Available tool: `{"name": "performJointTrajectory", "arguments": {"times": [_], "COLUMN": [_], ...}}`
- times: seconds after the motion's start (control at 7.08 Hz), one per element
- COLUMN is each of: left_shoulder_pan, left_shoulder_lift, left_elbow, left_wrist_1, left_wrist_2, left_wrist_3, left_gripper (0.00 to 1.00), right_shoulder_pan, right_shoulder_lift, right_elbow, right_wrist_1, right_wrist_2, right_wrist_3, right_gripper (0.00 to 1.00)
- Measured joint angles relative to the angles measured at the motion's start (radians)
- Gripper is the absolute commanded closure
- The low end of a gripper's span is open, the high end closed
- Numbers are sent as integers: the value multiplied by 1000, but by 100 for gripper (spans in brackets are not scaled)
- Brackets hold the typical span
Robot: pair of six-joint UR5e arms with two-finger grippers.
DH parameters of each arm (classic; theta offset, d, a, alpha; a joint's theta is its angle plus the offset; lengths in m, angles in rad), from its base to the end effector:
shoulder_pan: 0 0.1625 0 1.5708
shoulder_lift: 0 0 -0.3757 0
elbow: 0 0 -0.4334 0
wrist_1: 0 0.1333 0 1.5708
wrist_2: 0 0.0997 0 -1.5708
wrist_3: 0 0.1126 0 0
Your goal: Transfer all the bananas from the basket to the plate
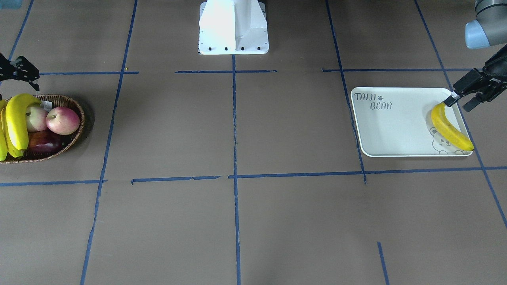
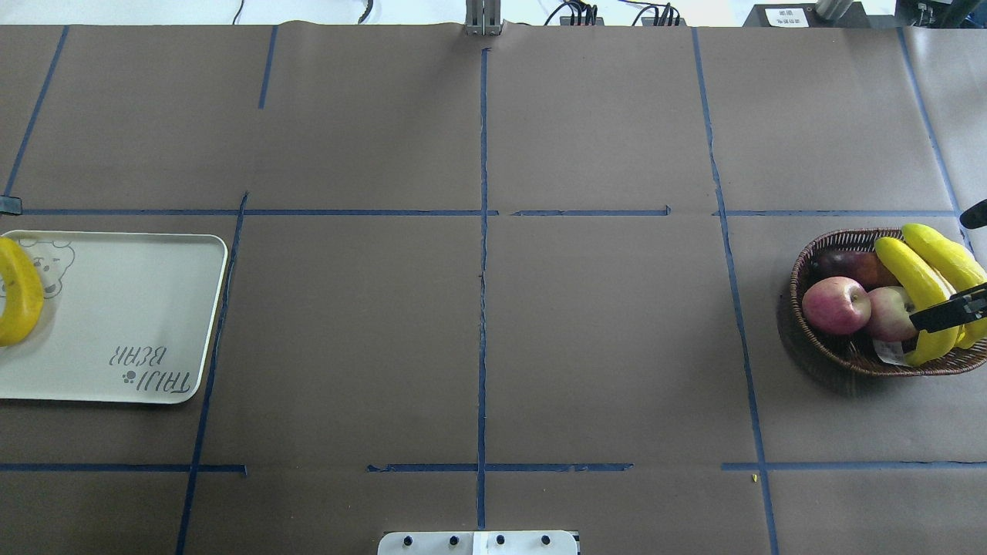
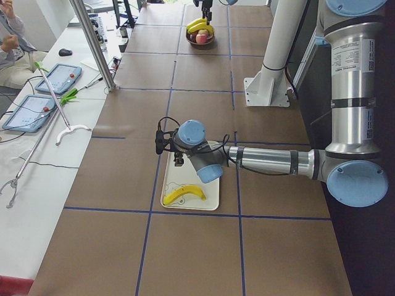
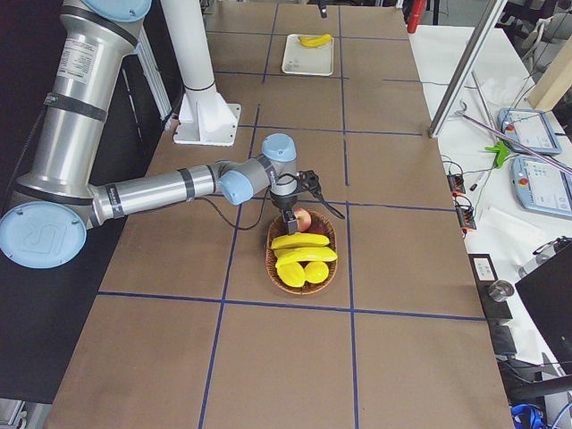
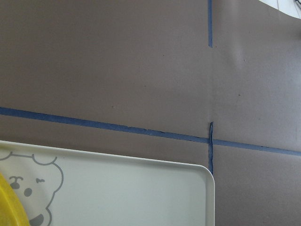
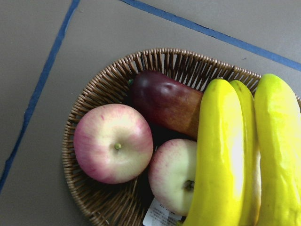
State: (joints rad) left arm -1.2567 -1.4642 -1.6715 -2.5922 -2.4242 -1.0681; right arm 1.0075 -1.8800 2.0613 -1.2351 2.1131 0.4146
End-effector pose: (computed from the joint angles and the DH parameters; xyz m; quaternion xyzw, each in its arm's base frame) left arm 0.1111 -0.4990 0.4929 0.1105 0.5608 -0.1057 0.8137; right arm -0.1747 -0.4175 0.4768 0.0958 -0.3443 -0.1375 0.9238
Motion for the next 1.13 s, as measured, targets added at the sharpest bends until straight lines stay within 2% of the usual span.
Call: {"name": "performJointTrajectory", "arguments": {"times": [0.57,1.13], "left_shoulder_pan": [0,0], "left_shoulder_lift": [1,4], "left_elbow": [-1,0], "left_wrist_1": [-3,-16], "left_wrist_2": [-3,-3], "left_wrist_3": [1,2], "left_gripper": [0,0], "right_shoulder_pan": [-3,-25], "right_shoulder_lift": [-33,-28], "right_elbow": [-73,-97], "right_wrist_1": [172,187], "right_wrist_2": [-48,-48], "right_wrist_3": [113,150], "right_gripper": [11,15]}}
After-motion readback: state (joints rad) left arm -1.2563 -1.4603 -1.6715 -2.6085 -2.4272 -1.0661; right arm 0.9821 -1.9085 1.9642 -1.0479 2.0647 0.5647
